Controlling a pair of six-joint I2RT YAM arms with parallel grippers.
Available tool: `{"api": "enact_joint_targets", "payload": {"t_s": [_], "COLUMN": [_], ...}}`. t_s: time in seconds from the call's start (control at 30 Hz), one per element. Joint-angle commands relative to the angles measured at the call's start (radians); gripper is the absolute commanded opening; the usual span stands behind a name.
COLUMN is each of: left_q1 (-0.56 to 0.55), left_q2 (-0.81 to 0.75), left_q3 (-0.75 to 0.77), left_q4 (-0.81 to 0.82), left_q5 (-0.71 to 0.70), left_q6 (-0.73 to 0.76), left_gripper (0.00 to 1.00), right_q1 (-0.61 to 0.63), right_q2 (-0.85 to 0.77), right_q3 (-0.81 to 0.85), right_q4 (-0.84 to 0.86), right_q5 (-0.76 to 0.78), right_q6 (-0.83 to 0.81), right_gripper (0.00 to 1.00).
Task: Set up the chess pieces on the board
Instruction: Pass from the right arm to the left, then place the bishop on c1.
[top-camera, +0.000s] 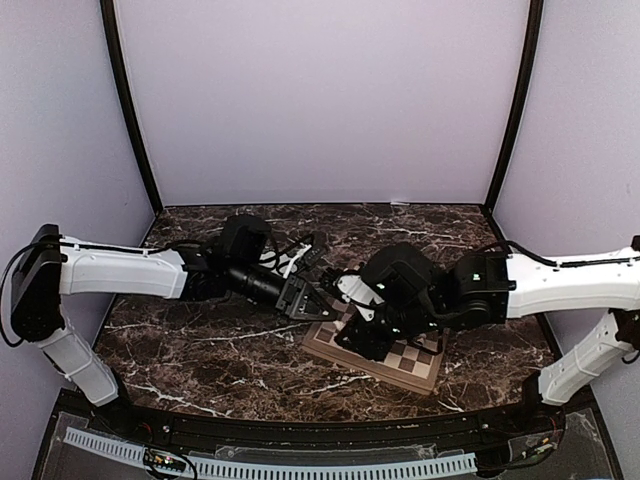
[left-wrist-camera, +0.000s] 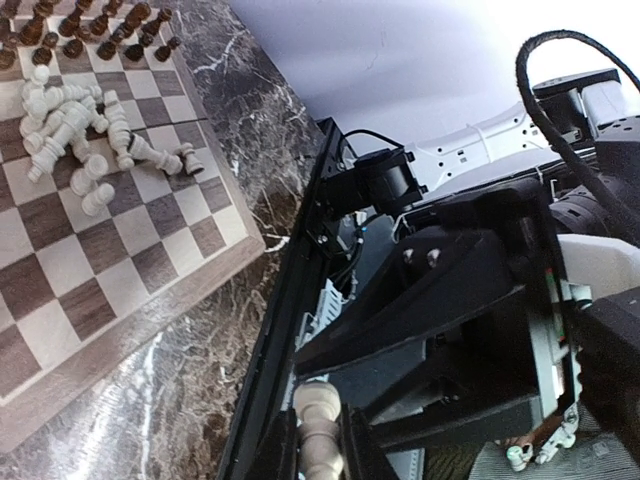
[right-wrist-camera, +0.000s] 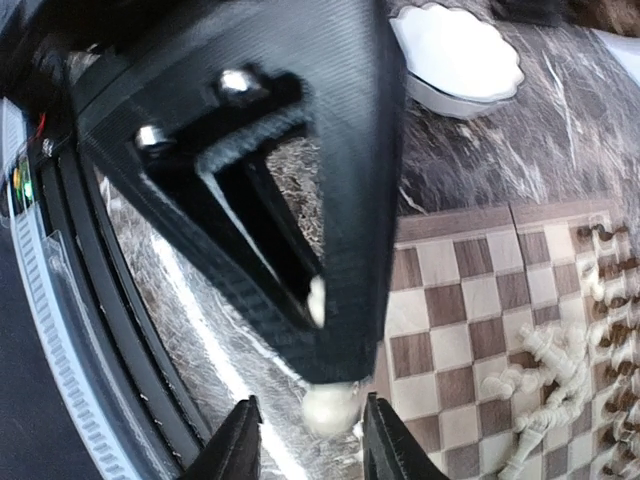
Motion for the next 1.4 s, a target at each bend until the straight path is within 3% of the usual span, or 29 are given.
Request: {"api": "enact_joint_targets", "payload": {"t_s": [0.0,0.1,0.23,0.37,0.57,0.97,1.37], "left_q1": [0.000,-0.032,-0.114,-0.183,-0.224,-0.229,-0.253], "left_q2": [0.006,0.045,0.124,0.218,0.369,0.478,0.486], "left_q3": [0.082,0.189,0.344,0.464,0.635,0.718,0.698], "left_q4": [-0.164,-0.337,-0.567,-0.663,-0.795,-0.850,-0.836], "left_q5": [-0.131,-0.288,-0.543,-0.725,-0.835,-0.831,-0.772], "left_q6": [0.126,0.279,0.431,0.497,0.520,0.499,0.495], "left_gripper": [0.11,0.09,0.10,0.10,0.08,0.08,0.09], "right_q1": [-0.058,-0.168,-0.238,-0.259,-0.267,-0.288,-0.310], "right_q2": [-0.205,-0.404,-0.578,-0.595,-0.523,-0.466,-0.443], "right_q3": [-0.106,-0.278,-0.421,-0.428,-0.409,-0.396,-0.407], "right_q4": [0.037,0.121,0.103,0.013,0.003,0.039,0.058], "right_q5": [0.019,-0.042,0.015,0.118,0.107,0.070,0.043], "right_q6": [0.130,0.298,0.434,0.482,0.458,0.384,0.357], "right_gripper": [0.48,0.56,0.61,0.61,0.61,0.61,0.61]}}
